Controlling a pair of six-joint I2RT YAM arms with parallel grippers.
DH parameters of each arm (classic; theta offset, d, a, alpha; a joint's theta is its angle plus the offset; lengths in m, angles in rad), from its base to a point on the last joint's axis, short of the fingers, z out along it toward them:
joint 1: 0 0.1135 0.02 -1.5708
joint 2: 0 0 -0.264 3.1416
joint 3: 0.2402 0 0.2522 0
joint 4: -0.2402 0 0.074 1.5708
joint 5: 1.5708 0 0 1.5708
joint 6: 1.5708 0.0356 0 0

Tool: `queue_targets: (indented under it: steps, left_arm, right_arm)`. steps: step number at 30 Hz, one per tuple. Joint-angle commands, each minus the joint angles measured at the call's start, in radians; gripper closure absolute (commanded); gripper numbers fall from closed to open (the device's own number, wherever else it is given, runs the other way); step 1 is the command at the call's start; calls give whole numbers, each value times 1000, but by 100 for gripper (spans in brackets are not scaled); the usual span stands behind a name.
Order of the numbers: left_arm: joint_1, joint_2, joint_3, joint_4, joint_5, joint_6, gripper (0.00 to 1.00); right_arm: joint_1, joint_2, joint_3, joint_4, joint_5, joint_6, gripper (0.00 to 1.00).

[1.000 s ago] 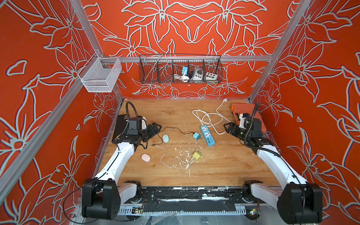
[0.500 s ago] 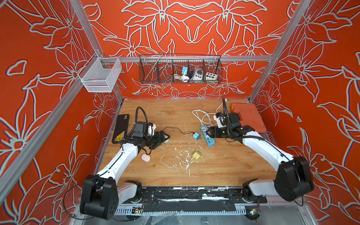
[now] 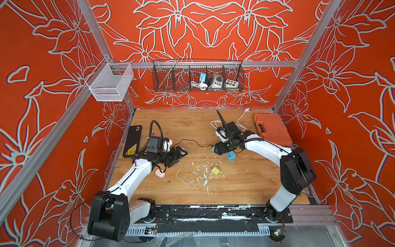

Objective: Charge the bluetooth headset
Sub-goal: Pick up the plug from the center of the board.

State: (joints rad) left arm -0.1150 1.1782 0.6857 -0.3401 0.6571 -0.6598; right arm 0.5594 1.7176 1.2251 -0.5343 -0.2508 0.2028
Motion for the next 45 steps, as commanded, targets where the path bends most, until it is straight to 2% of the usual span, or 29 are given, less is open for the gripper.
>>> queue_targets:
  steps: [1, 21, 33, 45]
  left_arm:
    - [-6, -6, -19, 25, 27, -17, 19]
    - [-6, 30, -29, 44, 29, -24, 18]
    - [-6, 45, -35, 57, 32, -34, 18]
    - [-6, 46, -40, 55, 33, -35, 18]
  right_arm:
    - [5, 48, 53, -20, 28, -41, 22]
    - [9, 251, 181, -24, 26, -88, 19]
    - [42, 226, 119, -15, -2, -82, 24]
    - [83, 221, 127, -26, 61, -65, 28]
